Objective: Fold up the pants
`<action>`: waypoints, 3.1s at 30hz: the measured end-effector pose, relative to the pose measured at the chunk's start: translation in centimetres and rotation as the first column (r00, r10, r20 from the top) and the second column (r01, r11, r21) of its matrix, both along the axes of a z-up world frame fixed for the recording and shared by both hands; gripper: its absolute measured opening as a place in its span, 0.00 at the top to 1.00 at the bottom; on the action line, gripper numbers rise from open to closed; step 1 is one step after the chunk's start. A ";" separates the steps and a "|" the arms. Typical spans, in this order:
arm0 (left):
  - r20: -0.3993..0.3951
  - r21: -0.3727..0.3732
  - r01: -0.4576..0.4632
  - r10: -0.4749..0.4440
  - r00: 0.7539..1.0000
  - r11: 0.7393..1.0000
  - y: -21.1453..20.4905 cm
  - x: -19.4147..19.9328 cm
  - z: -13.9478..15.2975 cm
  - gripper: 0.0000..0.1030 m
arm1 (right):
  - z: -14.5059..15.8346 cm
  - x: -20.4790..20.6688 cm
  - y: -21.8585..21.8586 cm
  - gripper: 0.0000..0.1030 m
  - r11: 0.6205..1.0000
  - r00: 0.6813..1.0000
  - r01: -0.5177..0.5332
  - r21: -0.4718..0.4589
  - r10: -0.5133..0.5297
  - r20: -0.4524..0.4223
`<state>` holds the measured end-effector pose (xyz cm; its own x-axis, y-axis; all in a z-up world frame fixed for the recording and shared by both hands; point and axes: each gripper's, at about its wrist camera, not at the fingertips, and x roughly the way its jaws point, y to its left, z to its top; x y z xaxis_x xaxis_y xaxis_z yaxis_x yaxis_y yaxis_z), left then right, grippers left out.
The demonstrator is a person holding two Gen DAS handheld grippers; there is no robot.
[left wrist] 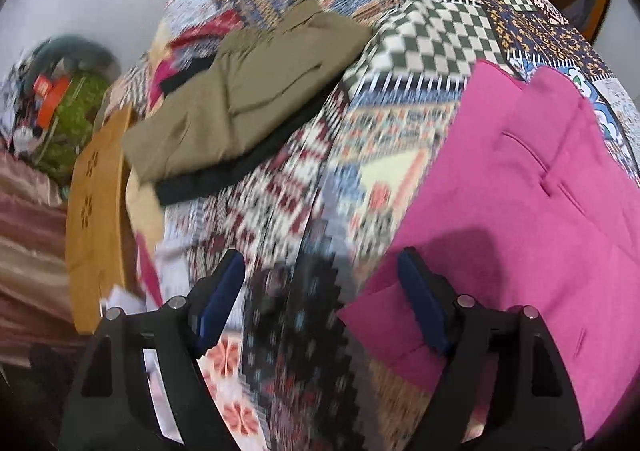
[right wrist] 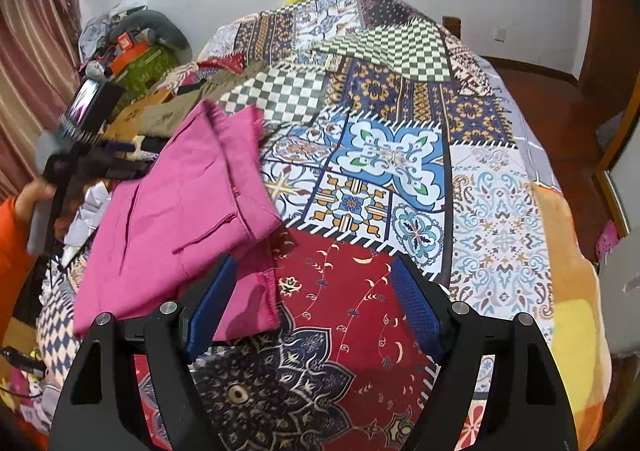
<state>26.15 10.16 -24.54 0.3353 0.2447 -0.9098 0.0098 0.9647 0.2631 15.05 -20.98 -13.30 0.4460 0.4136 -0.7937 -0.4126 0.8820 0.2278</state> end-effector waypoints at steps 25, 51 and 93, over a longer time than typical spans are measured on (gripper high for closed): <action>0.031 -0.219 -0.104 0.113 0.993 0.970 1.0 -11.1 1.9 0.22 | -1.6 -1.5 4.5 0.25 0.989 0.989 -0.143 -0.034 0.142 -0.034; 0.186 -0.232 0.071 -0.027 0.982 0.970 -3.3 -11.5 3.3 0.44 | -1.5 -2.5 5.0 0.50 0.973 0.974 -0.226 0.047 0.227 -0.020; 0.052 -0.607 0.039 -0.010 0.999 0.794 0.1 -2.9 1.3 0.45 | -3.6 3.4 3.5 0.63 0.981 0.980 -0.061 0.182 0.093 -0.175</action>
